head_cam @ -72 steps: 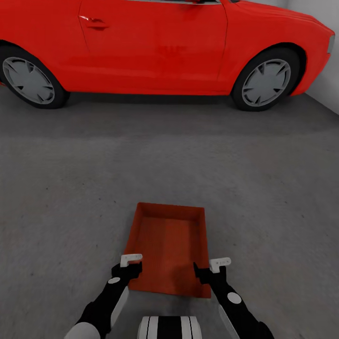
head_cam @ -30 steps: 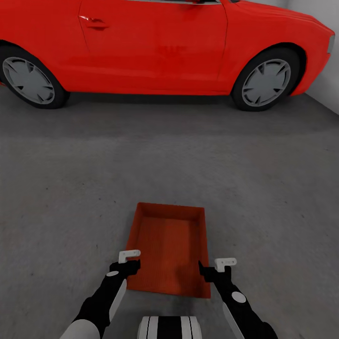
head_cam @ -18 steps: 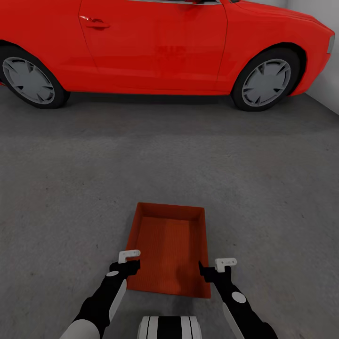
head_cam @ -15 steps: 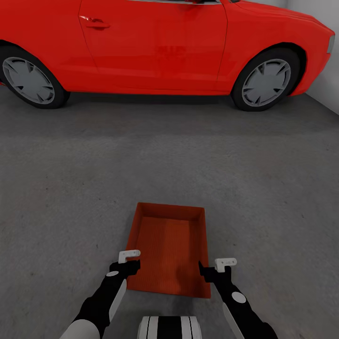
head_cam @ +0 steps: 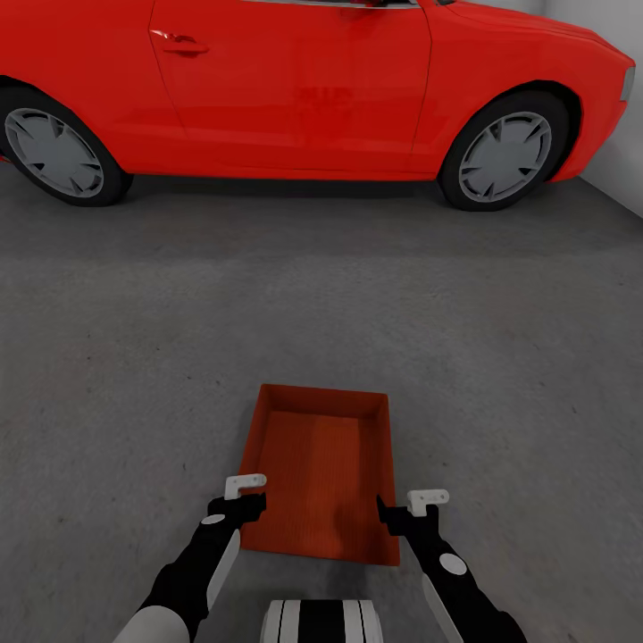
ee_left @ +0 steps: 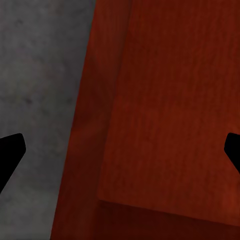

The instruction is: Move the two storage containers from the living room to the garage. In the garage, place one container on the floor and stack the other container on top of it (either order is fine).

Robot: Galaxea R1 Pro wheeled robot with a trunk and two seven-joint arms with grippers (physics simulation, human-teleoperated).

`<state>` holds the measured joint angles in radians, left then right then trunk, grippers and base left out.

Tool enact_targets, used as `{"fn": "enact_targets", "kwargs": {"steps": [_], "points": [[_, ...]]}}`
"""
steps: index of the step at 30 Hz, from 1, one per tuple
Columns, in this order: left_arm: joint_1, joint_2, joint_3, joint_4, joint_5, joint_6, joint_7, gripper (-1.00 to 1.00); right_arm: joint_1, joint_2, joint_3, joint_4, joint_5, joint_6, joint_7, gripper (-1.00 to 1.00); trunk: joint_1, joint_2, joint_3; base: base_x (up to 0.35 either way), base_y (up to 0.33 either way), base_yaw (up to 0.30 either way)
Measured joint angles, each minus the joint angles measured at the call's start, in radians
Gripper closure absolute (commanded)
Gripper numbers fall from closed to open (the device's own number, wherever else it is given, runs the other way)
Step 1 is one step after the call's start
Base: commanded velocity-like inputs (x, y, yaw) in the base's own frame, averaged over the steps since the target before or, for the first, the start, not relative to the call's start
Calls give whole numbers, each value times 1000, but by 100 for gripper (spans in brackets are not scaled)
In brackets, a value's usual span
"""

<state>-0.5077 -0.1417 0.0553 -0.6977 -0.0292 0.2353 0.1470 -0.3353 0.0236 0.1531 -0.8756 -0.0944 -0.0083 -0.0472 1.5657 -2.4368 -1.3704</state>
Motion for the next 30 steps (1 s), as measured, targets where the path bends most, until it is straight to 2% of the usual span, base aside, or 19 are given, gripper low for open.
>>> {"fn": "enact_targets", "kwargs": {"steps": [22,30], "points": [[0,0,0,1,0,0,-1,-100,0,0,0,0,0,0,0,-100,0,0,0,0,0,0],[0,0,-1,2,0,0,-2,-100,0,0,0,0,0,0,0,-100,-31,56,25,0,0,0]]}}
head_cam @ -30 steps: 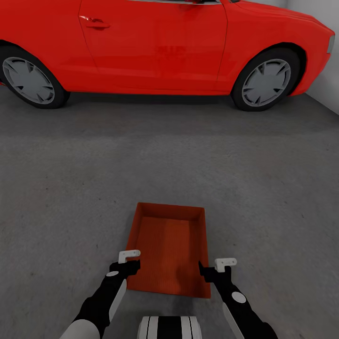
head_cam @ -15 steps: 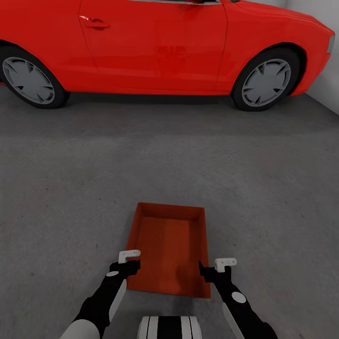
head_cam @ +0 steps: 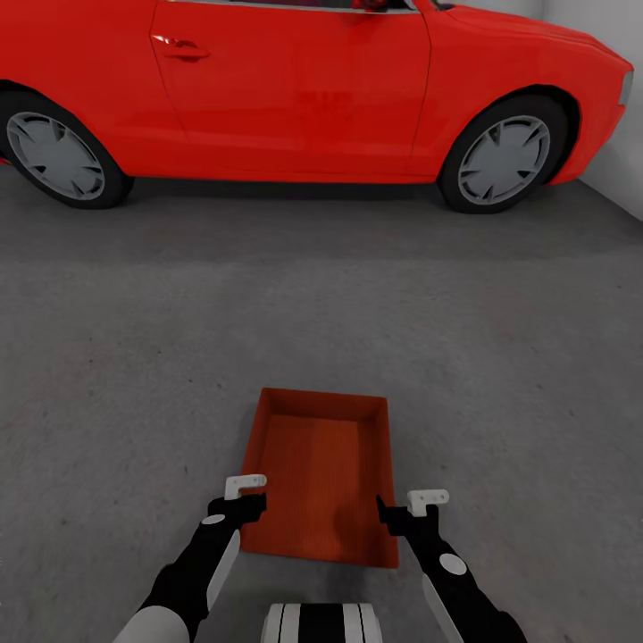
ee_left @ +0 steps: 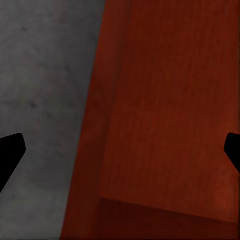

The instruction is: Move the two storage containers from the living room to the garage. In the garage, place one container on the floor and stack the other container on top of it (either order is fine).

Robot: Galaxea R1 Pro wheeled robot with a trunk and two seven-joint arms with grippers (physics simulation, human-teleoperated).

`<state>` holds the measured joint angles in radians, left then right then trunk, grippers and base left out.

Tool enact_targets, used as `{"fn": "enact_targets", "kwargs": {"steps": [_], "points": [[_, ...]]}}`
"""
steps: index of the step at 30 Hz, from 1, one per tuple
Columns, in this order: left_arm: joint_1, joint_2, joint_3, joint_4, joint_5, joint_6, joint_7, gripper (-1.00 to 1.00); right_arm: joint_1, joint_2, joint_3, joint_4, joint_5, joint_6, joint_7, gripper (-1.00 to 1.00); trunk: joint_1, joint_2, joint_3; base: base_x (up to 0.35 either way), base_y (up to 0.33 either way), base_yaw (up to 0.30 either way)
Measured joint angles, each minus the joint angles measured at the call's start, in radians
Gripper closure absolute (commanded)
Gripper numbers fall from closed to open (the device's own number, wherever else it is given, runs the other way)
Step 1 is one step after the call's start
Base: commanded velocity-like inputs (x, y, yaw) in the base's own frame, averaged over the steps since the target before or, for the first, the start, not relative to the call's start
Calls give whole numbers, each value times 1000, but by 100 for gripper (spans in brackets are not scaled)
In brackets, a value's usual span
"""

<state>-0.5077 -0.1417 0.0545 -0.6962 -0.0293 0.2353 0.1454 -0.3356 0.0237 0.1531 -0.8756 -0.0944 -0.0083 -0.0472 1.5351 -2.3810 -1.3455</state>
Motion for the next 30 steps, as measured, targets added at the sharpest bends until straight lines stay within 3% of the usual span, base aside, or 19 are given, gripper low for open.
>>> {"fn": "enact_targets", "kwargs": {"steps": [30], "points": [[0,-2,-1,2,0,0,0,-100,0,0,0,0,0,0,0,-100,-115,210,94,0,0,0]]}}
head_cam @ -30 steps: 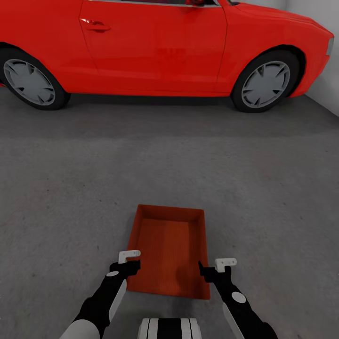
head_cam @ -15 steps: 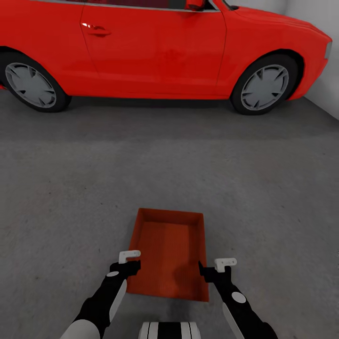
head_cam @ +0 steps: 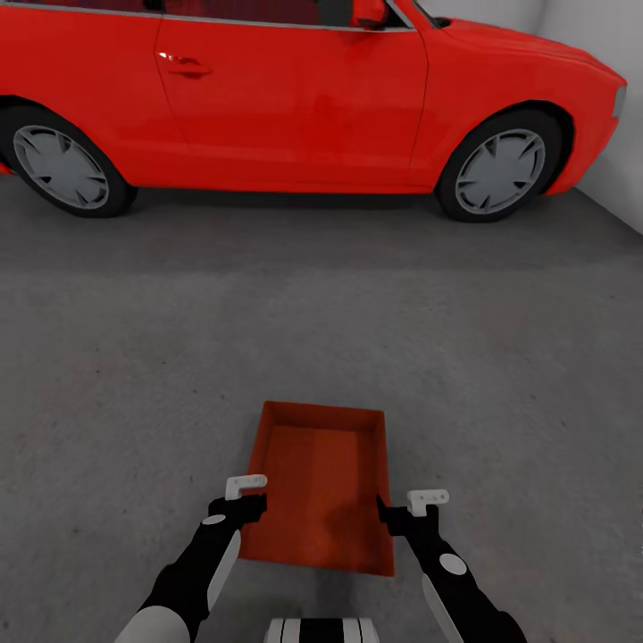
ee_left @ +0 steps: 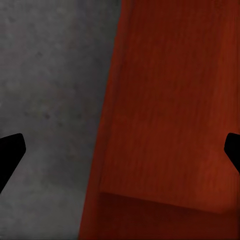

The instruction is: Move the two storage containers from the living room to the garage. In the garage, place one container on the floor and stack the other container on top of it (either order is fine).

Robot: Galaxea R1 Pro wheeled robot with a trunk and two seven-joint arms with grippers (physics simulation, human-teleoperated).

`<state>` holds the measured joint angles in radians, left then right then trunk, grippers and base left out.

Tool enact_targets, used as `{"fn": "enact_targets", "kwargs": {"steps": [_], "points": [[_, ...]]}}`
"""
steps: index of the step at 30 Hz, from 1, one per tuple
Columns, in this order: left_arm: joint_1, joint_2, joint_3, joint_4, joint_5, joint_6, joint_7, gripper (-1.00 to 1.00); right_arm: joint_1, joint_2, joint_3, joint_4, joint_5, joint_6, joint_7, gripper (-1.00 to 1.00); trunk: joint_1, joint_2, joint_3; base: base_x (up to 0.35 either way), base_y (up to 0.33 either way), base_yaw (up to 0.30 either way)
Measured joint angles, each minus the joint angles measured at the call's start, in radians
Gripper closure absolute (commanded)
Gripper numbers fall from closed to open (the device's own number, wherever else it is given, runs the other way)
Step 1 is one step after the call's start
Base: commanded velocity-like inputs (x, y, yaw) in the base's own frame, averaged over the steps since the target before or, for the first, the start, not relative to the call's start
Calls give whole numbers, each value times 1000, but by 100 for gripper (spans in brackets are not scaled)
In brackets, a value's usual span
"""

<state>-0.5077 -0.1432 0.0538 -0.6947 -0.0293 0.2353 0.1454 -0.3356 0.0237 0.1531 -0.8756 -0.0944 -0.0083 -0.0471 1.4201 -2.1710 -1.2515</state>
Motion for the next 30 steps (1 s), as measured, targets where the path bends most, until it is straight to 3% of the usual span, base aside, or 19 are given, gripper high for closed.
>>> {"fn": "enact_targets", "kwargs": {"steps": [21,30], "points": [[0,0,0,0,0,0,0,-100,1,0,2,0,0,0,1,-100,-81,147,66,0,0,0],[0,0,0,0,0,1,0,-100,1,0,0,0,0,0,1,-100,-115,210,106,0,0,0]]}}
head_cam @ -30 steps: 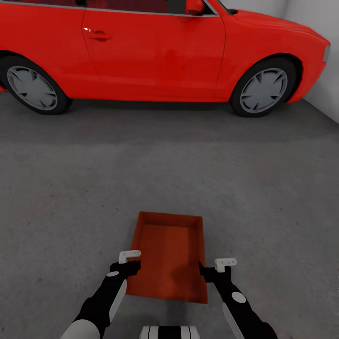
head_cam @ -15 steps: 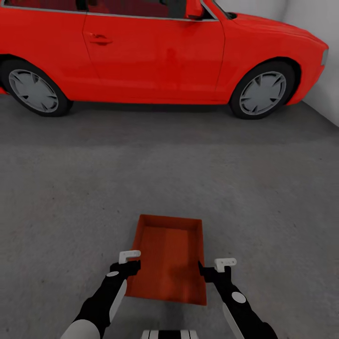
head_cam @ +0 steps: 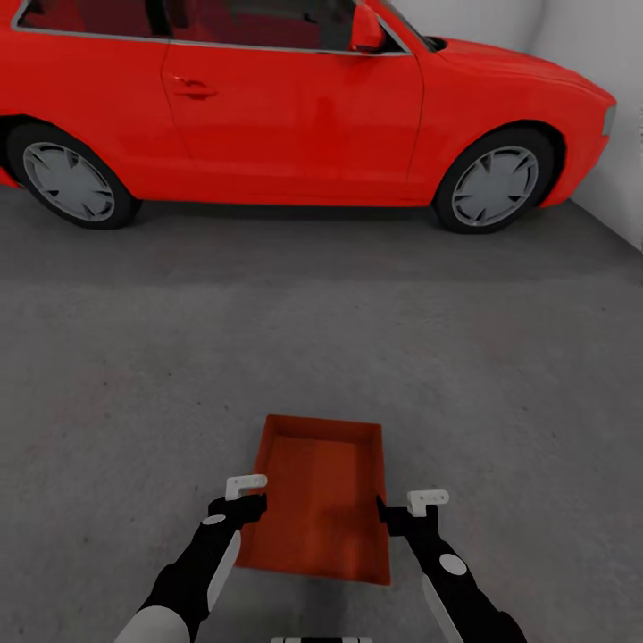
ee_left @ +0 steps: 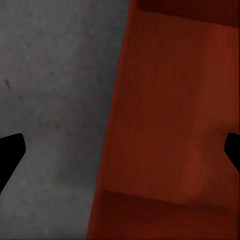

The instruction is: Move the two storage containers from the living room to the garage. In the garage, place one container on the floor and stack the other container on top of it (either order is fine).

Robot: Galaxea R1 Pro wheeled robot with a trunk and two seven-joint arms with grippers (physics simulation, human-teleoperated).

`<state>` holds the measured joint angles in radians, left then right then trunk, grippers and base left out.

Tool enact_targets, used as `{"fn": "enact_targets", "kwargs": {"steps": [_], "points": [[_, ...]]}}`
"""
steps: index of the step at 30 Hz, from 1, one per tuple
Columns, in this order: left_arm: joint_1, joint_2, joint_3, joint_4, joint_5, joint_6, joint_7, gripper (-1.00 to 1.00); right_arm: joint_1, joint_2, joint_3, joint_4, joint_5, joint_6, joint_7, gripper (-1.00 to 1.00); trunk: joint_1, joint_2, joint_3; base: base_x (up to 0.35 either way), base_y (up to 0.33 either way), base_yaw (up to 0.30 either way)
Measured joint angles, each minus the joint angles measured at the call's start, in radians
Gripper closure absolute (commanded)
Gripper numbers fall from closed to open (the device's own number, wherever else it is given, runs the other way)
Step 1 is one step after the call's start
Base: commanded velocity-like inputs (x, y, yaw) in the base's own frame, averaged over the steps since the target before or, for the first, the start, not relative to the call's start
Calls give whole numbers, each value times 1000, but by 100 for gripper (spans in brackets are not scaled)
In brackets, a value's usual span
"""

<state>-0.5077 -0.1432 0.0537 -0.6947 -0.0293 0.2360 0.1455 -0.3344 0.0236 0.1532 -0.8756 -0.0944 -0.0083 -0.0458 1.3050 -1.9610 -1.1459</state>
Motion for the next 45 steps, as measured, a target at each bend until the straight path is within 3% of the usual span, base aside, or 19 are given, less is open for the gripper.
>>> {"fn": "enact_targets", "kwargs": {"steps": [45], "points": [[0,-2,0,6,0,-1,1,-100,0,0,0,0,0,0,-1,-100,-173,315,213,0,0,0]]}}
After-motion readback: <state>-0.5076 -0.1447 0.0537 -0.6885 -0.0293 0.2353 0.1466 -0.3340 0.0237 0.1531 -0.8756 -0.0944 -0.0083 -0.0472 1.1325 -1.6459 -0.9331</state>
